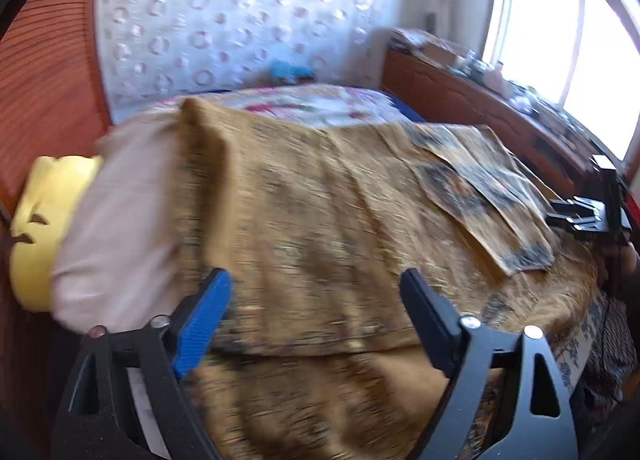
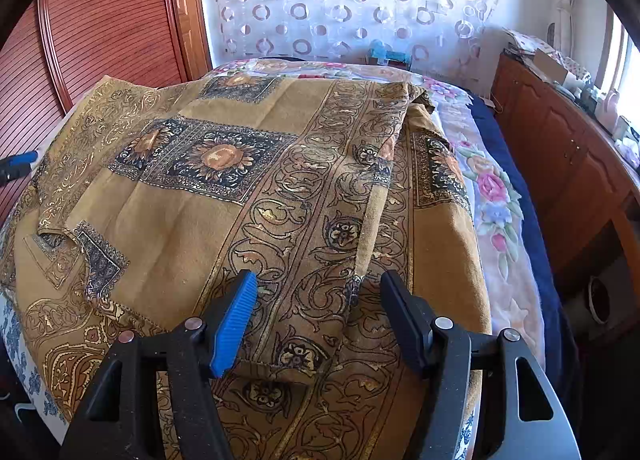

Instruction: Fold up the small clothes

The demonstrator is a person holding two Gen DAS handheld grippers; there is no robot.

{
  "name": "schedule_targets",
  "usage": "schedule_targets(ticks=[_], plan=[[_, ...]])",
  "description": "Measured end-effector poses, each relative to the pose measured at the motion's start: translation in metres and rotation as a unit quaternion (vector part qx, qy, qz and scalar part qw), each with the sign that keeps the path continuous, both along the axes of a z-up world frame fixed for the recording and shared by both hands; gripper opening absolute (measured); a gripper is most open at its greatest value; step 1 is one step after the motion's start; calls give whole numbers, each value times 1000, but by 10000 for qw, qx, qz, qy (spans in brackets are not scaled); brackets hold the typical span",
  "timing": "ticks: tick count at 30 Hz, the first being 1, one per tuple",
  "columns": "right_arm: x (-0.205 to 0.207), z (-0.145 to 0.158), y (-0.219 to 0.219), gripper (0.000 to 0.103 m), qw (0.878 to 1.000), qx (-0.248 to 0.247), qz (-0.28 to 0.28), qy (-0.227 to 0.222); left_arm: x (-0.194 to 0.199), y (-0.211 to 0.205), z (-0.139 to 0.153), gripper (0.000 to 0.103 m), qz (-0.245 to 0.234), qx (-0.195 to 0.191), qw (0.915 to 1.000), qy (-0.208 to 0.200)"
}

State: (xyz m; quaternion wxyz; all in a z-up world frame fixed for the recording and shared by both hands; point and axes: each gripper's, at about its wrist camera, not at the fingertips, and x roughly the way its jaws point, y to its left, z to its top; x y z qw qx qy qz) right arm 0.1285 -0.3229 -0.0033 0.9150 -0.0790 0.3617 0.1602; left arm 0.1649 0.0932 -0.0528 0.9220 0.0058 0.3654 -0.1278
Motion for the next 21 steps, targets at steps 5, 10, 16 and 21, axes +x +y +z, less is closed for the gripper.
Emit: schedule_targets(ticks=[5, 10, 16, 21], plan=[[0, 0, 0, 67, 10000, -1, -1, -1, 3, 14, -2, 67, 257, 271, 9993, 68], [-1, -1, 0, 67, 10000, 2, 1, 0, 11, 11, -19, 54, 246, 499, 9982, 234], [-1, -1, 0, 68, 10000, 3, 0, 1, 9, 5, -37, 47, 199, 656, 9970, 369], [-1, 0, 1, 68, 10000, 4, 5, 2, 7, 10, -42, 47, 308, 633, 9966, 421]])
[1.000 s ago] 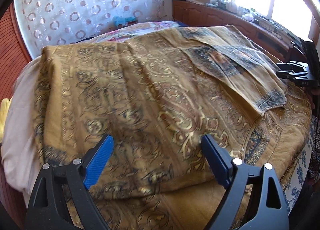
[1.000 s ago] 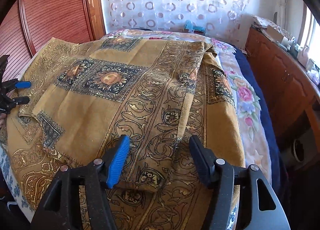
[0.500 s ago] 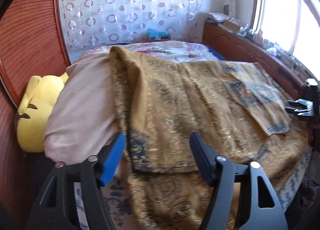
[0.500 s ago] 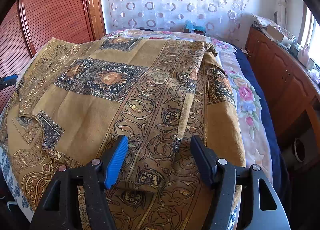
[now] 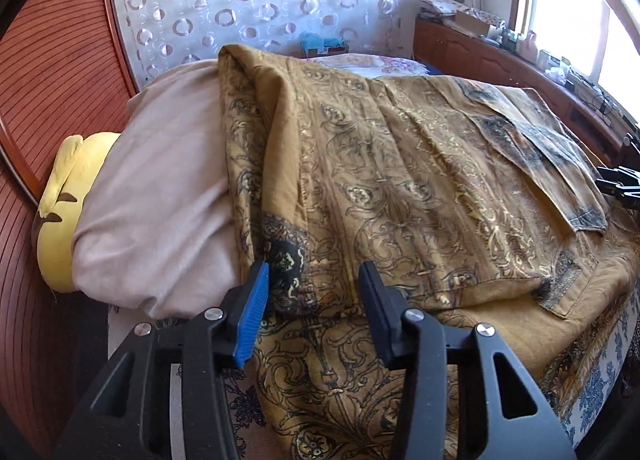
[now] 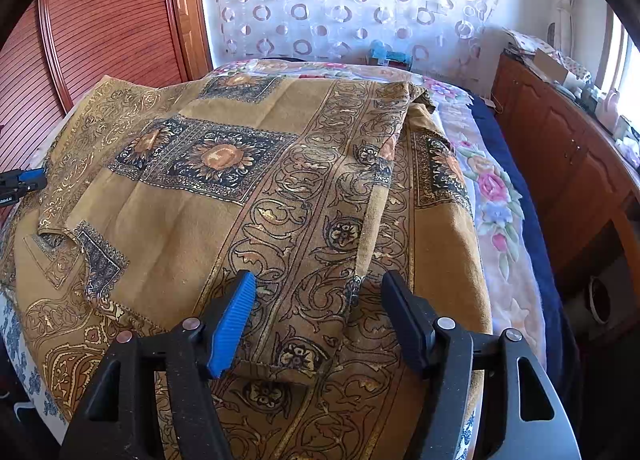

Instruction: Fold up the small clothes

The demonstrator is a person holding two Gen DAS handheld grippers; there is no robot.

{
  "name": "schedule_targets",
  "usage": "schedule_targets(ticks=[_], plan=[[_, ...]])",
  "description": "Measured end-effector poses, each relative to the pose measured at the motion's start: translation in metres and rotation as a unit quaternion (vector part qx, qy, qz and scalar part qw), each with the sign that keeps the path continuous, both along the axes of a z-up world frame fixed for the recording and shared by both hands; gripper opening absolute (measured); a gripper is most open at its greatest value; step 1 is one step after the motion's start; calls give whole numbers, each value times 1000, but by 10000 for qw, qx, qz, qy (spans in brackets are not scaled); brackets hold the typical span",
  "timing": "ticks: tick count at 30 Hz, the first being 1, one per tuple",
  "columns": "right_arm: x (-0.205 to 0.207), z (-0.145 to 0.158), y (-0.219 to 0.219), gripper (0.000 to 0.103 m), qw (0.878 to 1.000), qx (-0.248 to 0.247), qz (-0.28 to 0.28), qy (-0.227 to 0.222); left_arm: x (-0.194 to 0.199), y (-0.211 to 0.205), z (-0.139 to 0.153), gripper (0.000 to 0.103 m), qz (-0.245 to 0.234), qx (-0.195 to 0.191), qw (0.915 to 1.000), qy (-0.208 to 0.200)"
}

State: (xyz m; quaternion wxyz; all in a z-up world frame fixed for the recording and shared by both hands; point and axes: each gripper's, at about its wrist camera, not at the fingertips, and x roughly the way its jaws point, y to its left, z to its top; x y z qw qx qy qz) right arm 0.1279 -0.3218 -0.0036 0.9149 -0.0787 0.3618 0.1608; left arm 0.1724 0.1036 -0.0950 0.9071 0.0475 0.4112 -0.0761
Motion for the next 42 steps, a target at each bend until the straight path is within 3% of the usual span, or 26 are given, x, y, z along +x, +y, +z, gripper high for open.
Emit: schedule_targets(ticks=[11, 12, 15, 25, 29, 30, 32, 33, 35, 36, 38, 42], plan=[[0, 0, 0, 68, 10000, -1, 1, -2, 3, -1, -1, 52, -18, -92, 10000, -16], [0, 0, 0, 68, 10000, 0, 1, -2, 4, -1, -1, 49, -8, -96, 10000, -11], [0, -1, 0, 68, 10000, -8, 0, -6, 6, 2, 2, 23, 73, -187, 9998, 15], [0, 0, 0, 68, 10000, -65, 5, -19, 9, 9, -1, 21, 156, -325, 9993, 37], [-2, 3, 4, 68, 9993, -371, 2, -30, 10, 9, -1, 21, 120, -275, 9995, 60], [-1, 4, 5, 65, 9992, -406, 3, 25, 10, 8, -1, 21, 108, -253, 9996, 66], [-1, 6, 5, 49, 9992, -356, 94, 139, 10, 7, -1, 21, 75, -240, 9997, 78], [-1, 6, 5, 44, 9992, -289, 164, 209, 10, 7, 0, 13, 42, -290, 9995, 90], [0, 9, 6, 17, 9990, -227, 251, 276, 10, 6, 1, 7, -14, -411, 9991, 104], [1, 9, 7, 11, 9989, -284, 252, 284, 9, 5, 3, 6, -23, -409, 9991, 66], [3, 11, 6, 5, 9986, -244, 304, 365, 5, 2, 10, 5, -108, -425, 9990, -30], [2, 18, 2, 4, 9988, -151, 362, 277, -10, -2, 34, 5, -220, -526, 9978, -344]])
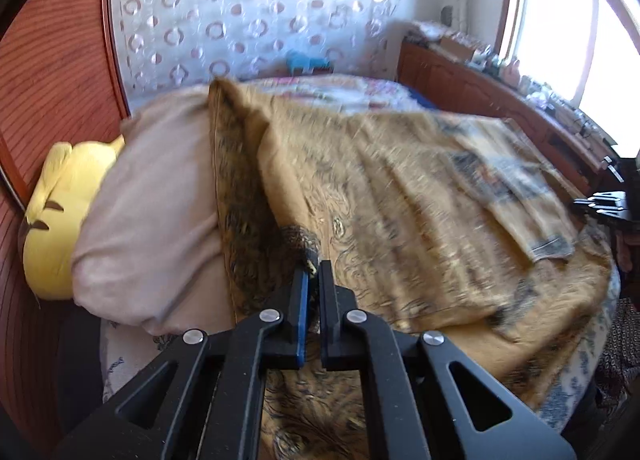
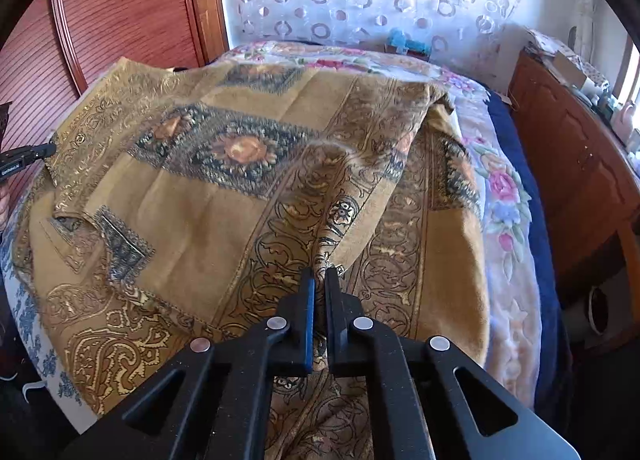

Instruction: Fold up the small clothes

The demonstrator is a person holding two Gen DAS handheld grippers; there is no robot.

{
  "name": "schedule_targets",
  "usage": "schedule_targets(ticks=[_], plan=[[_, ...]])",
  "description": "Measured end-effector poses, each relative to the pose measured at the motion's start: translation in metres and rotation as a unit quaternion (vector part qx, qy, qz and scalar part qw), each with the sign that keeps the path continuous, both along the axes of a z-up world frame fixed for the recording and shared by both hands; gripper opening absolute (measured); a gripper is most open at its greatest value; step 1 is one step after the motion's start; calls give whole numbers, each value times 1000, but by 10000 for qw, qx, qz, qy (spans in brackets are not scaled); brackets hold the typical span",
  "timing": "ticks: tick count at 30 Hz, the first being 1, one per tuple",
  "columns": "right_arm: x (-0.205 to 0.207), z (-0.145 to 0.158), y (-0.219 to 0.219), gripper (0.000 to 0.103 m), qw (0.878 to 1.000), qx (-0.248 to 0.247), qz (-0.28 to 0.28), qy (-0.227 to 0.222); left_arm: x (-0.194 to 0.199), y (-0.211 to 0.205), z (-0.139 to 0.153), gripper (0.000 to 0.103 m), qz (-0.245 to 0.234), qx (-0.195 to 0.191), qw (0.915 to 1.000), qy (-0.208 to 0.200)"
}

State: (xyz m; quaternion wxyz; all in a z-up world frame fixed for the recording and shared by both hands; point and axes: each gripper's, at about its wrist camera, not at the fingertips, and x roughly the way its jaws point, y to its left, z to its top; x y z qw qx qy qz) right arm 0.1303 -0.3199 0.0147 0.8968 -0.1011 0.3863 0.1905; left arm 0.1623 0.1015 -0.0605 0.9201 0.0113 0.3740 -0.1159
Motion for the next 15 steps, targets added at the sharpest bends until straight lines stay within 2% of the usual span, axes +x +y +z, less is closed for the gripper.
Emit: schedule_targets(ticks=[5, 8, 15], plan=[[-18, 29, -13, 3, 9989, 339, 29, -336, -24, -2, 34, 5, -152, -218, 9990, -356], [-34, 49, -19, 3, 9979, 381, 96, -517, -41, 1, 48, 5, -222, -362, 9979, -485], [-82, 80, -40, 3, 9952, 534, 172, -802, -84, 10, 65, 5, -318, -561, 9964, -551]])
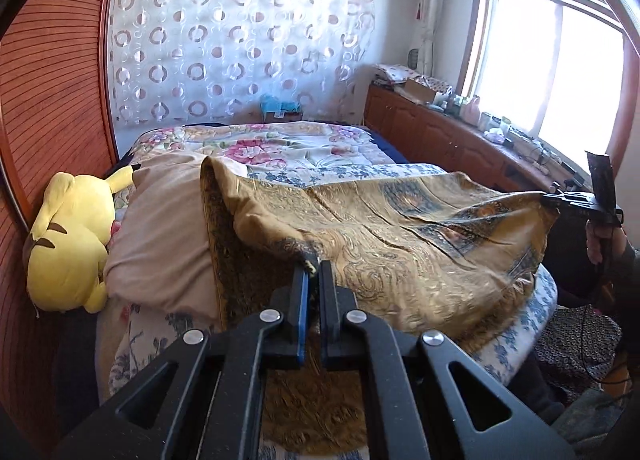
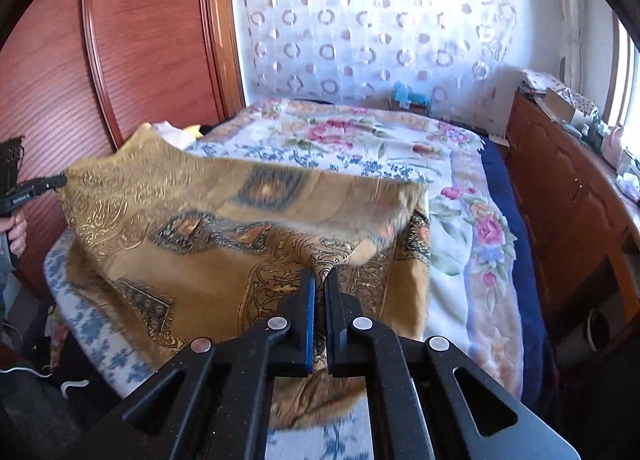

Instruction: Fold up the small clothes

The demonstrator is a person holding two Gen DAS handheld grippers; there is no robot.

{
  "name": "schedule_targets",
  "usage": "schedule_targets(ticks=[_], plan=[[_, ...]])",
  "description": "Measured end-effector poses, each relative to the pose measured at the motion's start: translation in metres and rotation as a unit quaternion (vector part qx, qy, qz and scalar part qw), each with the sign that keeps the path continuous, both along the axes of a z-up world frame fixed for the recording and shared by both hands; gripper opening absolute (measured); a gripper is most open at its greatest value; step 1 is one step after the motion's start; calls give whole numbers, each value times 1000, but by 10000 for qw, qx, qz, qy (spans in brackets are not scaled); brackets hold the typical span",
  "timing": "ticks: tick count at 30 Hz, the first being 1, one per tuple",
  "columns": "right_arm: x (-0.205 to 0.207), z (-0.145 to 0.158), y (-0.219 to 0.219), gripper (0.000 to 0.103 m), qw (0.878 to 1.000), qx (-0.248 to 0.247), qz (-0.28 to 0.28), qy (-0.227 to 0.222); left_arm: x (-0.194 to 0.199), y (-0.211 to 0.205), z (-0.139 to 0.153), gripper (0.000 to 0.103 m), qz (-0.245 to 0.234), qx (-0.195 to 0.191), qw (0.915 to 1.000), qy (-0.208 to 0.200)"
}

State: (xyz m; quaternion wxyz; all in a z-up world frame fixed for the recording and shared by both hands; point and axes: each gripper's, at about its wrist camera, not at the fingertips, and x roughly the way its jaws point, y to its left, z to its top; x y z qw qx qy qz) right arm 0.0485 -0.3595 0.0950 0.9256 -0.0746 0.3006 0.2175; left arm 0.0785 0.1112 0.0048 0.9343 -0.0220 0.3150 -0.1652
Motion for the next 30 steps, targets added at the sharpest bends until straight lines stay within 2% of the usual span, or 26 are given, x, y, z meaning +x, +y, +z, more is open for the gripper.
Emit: schedule_targets(ticks=[2, 5, 8, 14, 15, 17, 19, 20, 22, 24, 26, 28, 30], plan=[[-13, 0, -8, 3, 10000, 42, -21, -5, -8, 2, -7, 5, 41, -23, 9999, 109], [-22, -22, -14, 3, 9997, -13, -24, 252, -14, 1, -37, 5, 185, 208, 9986, 449], [-13, -55, -11, 3, 9978, -123, -74, 641, -13, -2, -72, 5, 176, 259, 9951, 935], [-7, -80, -11, 4, 9963, -67, -172, 840, -16, -6, -91, 8, 283, 369, 9933, 1060], [-6, -81, -11, 8, 9963, -82, -185, 836, -15, -5, -92, 9, 294, 367, 9931, 1078], [-8, -78, -13, 23, 9967, -78, -268, 761, -12, -5, -96, 13, 321, 365, 9920, 1161], [-13, -73, -19, 31, 9972, 52, -387, 643, -11, -1, -99, 20, 350, 355, 9912, 1226], [-16, -71, -21, 41, 9971, 98, -468, 586, -10, -1, -102, 24, 350, 311, 9907, 1279], [-19, -72, -26, 48, 9966, 114, -681, 458, -12, -2, -103, 39, 282, 230, 9919, 1218], [-19, -75, -30, 48, 9957, 119, -789, 462, -14, -7, -103, 48, 160, 196, 9927, 1178], [-17, -81, -32, 48, 9944, 100, -940, 474, -15, -15, -104, 53, 130, 378, 9927, 1135], [-13, -86, -35, 48, 9924, 95, -1138, 453, -14, -20, -104, 68, 60, 389, 9928, 1133], [-8, -90, -42, 48, 9901, 240, -1326, 404, -13, -25, -105, 76, -16, 360, 9929, 1132]])
